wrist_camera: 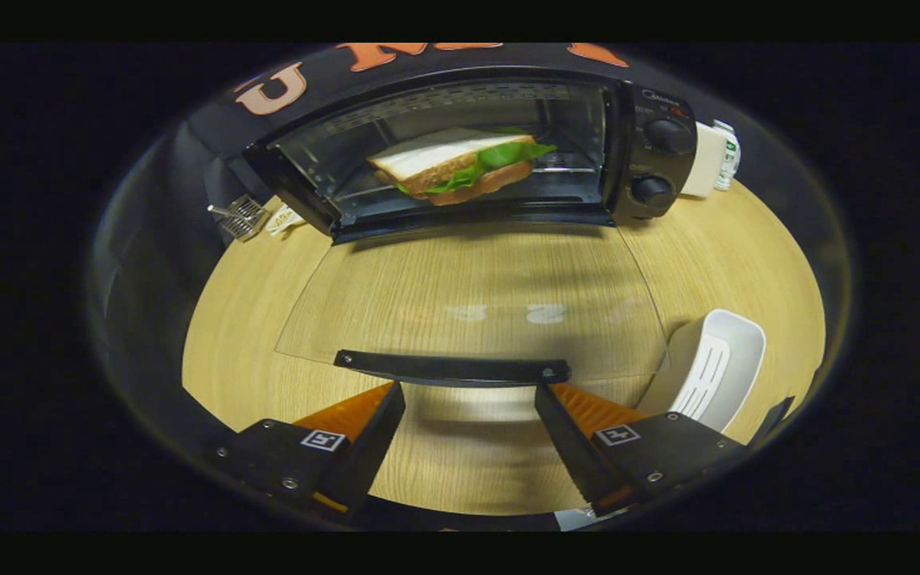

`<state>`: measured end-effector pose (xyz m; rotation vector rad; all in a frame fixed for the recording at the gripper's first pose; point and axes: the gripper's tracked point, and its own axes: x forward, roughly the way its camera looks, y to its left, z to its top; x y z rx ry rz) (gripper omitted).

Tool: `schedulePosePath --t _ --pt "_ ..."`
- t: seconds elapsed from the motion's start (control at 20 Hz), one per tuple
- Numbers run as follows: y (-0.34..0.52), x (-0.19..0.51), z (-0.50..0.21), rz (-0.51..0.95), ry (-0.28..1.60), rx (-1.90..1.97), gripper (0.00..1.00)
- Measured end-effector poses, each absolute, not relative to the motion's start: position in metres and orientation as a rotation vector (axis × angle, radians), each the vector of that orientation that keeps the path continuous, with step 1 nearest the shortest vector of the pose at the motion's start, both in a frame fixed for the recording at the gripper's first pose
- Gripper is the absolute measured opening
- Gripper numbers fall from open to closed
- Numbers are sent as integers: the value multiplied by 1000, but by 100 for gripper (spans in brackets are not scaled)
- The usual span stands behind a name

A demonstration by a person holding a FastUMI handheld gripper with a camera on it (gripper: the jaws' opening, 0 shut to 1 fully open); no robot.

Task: Open the toaster oven, put the food inside, and close the toaster oven door.

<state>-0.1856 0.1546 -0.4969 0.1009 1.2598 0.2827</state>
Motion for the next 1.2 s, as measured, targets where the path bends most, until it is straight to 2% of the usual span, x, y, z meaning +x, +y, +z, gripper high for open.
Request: schedulePosePath --t 0.4,0.75,1.2 --pt "154 -166 -455 280 1176 172 97" --pt "157 -119 -409 315 1038 217 99" --pt "154 -74 -375 336 959 239 99"
